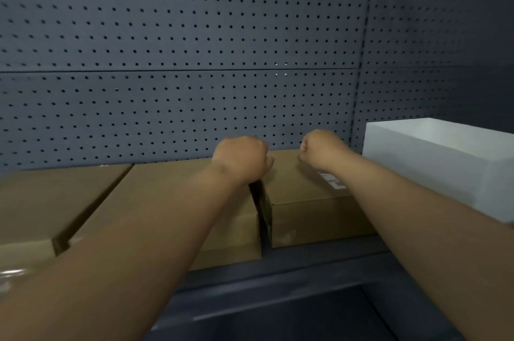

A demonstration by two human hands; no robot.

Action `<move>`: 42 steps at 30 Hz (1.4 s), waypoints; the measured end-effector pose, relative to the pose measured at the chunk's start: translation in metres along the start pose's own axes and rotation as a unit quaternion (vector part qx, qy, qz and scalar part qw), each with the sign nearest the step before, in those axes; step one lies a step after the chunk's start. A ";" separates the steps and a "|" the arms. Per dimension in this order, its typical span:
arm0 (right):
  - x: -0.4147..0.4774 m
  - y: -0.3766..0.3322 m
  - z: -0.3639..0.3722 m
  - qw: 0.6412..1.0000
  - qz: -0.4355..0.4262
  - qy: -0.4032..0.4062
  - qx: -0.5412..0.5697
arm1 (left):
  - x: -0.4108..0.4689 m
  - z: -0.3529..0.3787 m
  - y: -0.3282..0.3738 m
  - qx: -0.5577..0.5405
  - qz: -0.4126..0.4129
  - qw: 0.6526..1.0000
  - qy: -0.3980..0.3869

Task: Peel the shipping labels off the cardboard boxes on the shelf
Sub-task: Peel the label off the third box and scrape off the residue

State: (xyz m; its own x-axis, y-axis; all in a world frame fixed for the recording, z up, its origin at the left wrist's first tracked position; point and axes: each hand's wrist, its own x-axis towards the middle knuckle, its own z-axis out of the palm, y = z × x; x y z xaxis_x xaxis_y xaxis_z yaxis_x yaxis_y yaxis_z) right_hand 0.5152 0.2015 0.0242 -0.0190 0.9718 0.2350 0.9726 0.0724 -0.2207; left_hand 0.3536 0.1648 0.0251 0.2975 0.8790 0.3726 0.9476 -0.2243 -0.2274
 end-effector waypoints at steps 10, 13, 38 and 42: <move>0.030 0.078 -0.009 0.998 0.057 0.002 -0.010 | 0.030 0.009 0.061 -0.056 -0.013 0.998 -0.026; 0.040 0.095 -0.006 0.999 0.039 0.004 0.004 | 0.035 0.015 0.070 -0.067 -0.024 0.997 -0.034; 0.077 0.114 0.027 0.996 -0.019 -0.069 0.061 | 0.044 0.046 0.079 -0.065 -0.034 0.995 -0.074; 0.080 0.118 0.025 0.991 -0.019 -0.094 0.098 | 0.046 0.046 0.080 -0.059 -0.033 0.995 -0.079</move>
State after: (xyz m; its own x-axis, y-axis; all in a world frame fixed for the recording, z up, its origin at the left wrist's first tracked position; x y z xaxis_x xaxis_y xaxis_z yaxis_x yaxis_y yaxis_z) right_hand 0.6224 0.2939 -0.0068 -0.1164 0.9908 0.0695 0.9071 0.1345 -0.3988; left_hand 0.4376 0.2062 -0.0171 0.2204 0.9466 0.2352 0.9744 -0.2029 -0.0963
